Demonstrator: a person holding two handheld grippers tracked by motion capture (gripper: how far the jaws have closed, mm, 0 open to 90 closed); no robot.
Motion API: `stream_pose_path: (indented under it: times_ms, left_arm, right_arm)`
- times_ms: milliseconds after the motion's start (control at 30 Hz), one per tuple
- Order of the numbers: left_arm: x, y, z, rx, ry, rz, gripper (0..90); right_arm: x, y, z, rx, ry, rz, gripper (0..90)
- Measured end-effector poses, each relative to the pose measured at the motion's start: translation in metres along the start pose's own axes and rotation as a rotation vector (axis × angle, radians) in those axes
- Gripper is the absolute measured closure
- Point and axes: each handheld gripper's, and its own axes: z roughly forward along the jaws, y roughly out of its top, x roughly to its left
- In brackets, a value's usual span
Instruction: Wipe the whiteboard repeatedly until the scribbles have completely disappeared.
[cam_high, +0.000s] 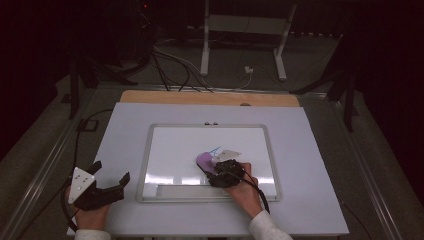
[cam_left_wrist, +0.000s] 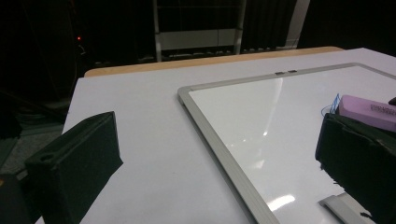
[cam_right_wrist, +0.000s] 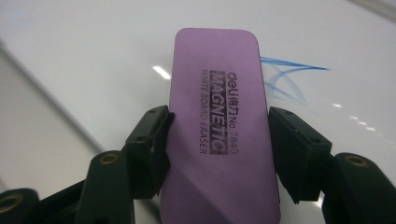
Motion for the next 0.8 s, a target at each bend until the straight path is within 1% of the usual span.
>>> stream_pose_path:
  times_ms: [67,200,300,333,367,400,433,533,633,700,733,800]
  left_arm:
    - [0.001,0.0,0.0,-0.001,0.001,-0.002,0.8]
    - [0.001,0.0,-0.001,-0.005,0.001,-0.005,0.8]
    - [0.001,0.0,-0.001,-0.004,0.001,-0.005,0.8]
    - [0.001,0.0,-0.001,-0.002,0.0,-0.003,0.8]
    - [0.001,0.0,0.0,-0.001,0.0,-0.003,0.8]
    - [0.0,0.0,0.0,-0.001,-0.001,-0.002,0.8]
    - [0.0,0.0,0.0,-0.001,-0.001,0.001,0.8]
    - [-0.001,0.0,0.001,0.0,-0.002,0.001,0.8]
    - [-0.001,0.0,0.001,0.0,-0.003,0.001,0.8]
    - [-0.001,0.0,0.001,0.001,-0.003,0.003,0.8]
    - [-0.001,0.0,0.0,0.0,-0.002,0.002,0.8]
    - [0.0,0.0,0.0,-0.003,0.0,-0.003,0.8]
  right_arm:
    - [-0.008,-0.001,0.0,0.001,-0.03,0.019,40.7]
    - [-0.031,-0.004,0.001,0.003,-0.116,0.086,40.7]
    - [-0.047,-0.007,0.0,0.005,-0.161,0.132,40.7]
    - [-0.051,-0.007,0.0,0.007,-0.162,0.149,40.7]
    - [-0.052,-0.007,0.0,0.006,-0.158,0.154,40.8]
    - [-0.051,-0.007,0.0,0.009,-0.165,0.152,40.7]
    - [-0.049,-0.007,0.0,0.009,-0.155,0.154,40.8]
    - [-0.038,-0.005,0.0,0.006,-0.121,0.129,40.8]
    - [-0.022,-0.002,0.002,-0.001,-0.059,0.08,40.7]
    - [-0.011,0.001,0.003,-0.001,-0.033,0.047,40.7]
    - [-0.009,0.002,0.004,0.001,-0.03,0.037,40.7]
    - [-0.012,0.003,0.004,0.0,-0.026,0.042,40.7]
